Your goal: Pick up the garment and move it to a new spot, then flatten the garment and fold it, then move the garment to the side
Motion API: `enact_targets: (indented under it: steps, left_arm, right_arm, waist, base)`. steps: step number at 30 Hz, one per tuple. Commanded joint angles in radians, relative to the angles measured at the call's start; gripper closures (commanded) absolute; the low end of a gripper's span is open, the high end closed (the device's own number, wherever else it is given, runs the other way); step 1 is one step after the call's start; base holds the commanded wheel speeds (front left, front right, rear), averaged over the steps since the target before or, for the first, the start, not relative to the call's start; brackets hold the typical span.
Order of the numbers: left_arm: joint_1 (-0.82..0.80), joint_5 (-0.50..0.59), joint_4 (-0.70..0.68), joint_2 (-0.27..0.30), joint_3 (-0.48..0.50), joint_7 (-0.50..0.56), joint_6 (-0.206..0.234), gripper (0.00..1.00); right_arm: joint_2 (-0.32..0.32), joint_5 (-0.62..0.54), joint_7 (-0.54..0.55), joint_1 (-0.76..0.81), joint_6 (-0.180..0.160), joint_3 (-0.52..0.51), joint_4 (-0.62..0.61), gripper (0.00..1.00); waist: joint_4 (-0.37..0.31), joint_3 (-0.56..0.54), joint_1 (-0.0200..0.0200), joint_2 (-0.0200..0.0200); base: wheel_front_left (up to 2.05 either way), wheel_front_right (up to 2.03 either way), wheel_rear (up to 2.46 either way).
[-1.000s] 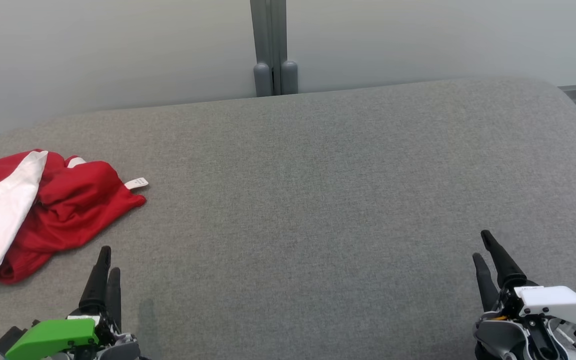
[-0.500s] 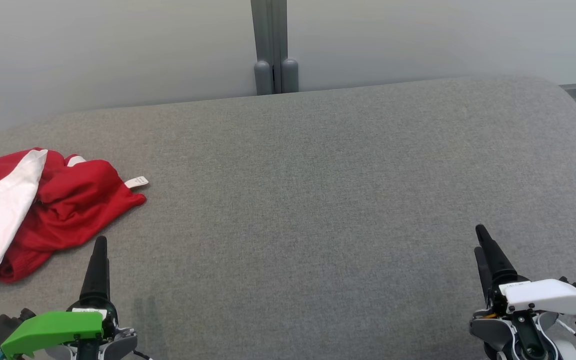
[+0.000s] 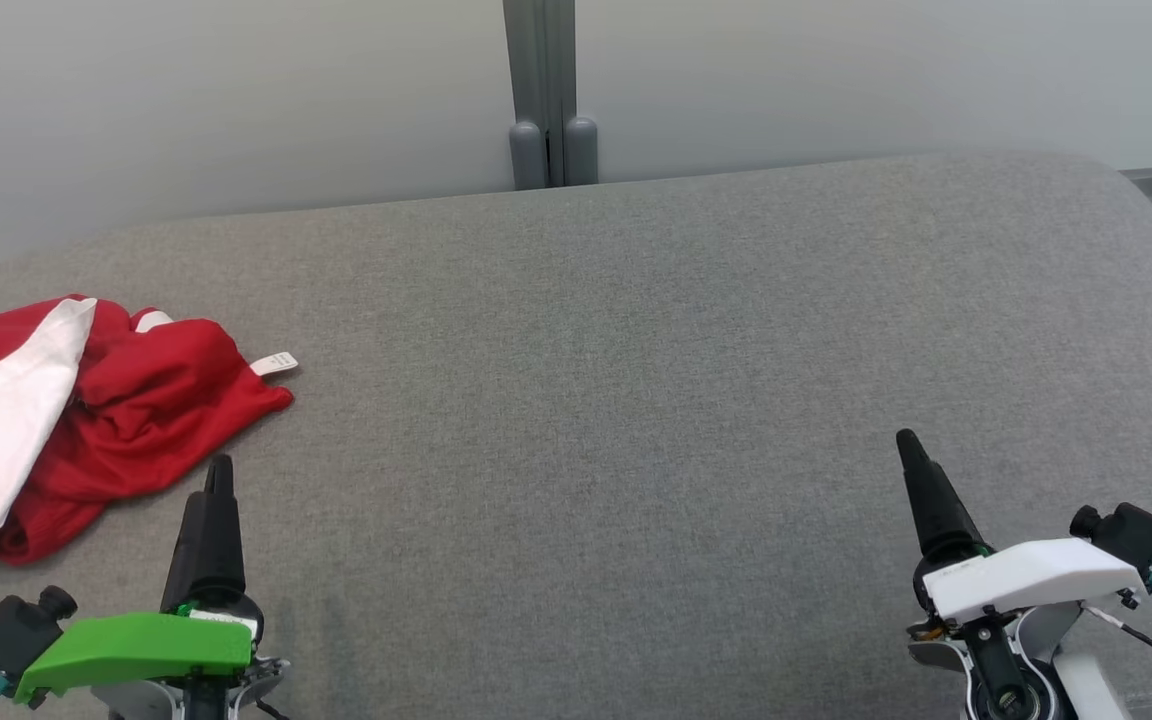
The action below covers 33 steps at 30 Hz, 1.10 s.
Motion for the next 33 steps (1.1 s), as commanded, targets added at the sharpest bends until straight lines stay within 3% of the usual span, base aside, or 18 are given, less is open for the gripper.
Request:
enact_targets:
  steps: [1, 20, 33]
  left_arm:
    - [-0.003, 0.045, -0.025, 0.006, -0.002, -0.011, 0.0, 0.0]
    - [0.041, 0.352, -0.081, 0.008, -0.05, -0.075, 0.057, 0.0]
    - [0.061, 0.511, -0.111, 0.01, -0.075, -0.114, 0.061, 0.0]
  right_arm:
    - [-0.005, -0.049, -0.012, -0.016, 0.0, 0.011, -0.022, 0.0]
    - [-0.007, -0.333, -0.077, 0.002, 0.0, 0.091, -0.028, 0.0]
    - [-0.008, -0.485, -0.115, 0.007, 0.0, 0.128, -0.045, 0.0]
  waist:
    - [0.0, -0.001, 0.0, -0.0001]
    - [0.003, -0.014, 0.0, -0.0001]
    - [0.002, -0.021, 0.0, -0.0001]
  base:
    - [0.0, 0.0, 0.0]
    - [0.0, 0.0, 0.0]
    - [0.0, 0.0, 0.0]
